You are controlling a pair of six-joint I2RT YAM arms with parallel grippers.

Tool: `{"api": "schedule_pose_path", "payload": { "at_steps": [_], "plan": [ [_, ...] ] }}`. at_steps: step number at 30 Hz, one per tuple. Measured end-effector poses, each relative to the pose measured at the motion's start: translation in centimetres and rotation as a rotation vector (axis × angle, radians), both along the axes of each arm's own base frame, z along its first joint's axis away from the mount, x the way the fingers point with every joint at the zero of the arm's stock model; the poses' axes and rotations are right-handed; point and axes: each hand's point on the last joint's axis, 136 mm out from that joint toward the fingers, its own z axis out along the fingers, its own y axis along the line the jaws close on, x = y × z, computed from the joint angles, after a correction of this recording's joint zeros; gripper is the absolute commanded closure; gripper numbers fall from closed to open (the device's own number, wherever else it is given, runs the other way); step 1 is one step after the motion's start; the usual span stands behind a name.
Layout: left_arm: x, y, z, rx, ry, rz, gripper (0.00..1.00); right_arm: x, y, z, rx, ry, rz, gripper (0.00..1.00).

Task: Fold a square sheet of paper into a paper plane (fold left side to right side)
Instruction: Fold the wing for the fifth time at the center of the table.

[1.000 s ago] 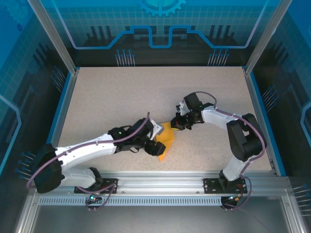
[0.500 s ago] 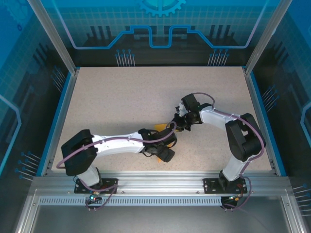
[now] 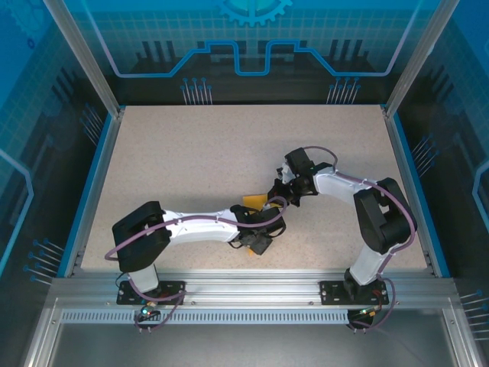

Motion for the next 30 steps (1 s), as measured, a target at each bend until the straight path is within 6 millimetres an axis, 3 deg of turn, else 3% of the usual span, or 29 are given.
{"api": "schedule_pose_path", "payload": {
  "at_steps": [8,26,30],
  "plan": [
    [-0.06,0.14,-0.26,0.002,0.000,-0.002,0.69,0.02,-0.29,-0.52,-0.022,0.006,-0.007,1.00],
    [0.02,0.33,-0.37,-0.030,-0.007,0.003,0.97,0.14,-0.17,-0.33,-0.030,0.003,-0.001,0.99],
    [0.05,0.75,0.15,-0.075,0.006,0.016,1.00,0.11,-0.19,-0.34,-0.031,0.002,0.002,0.95]
  ]
}}
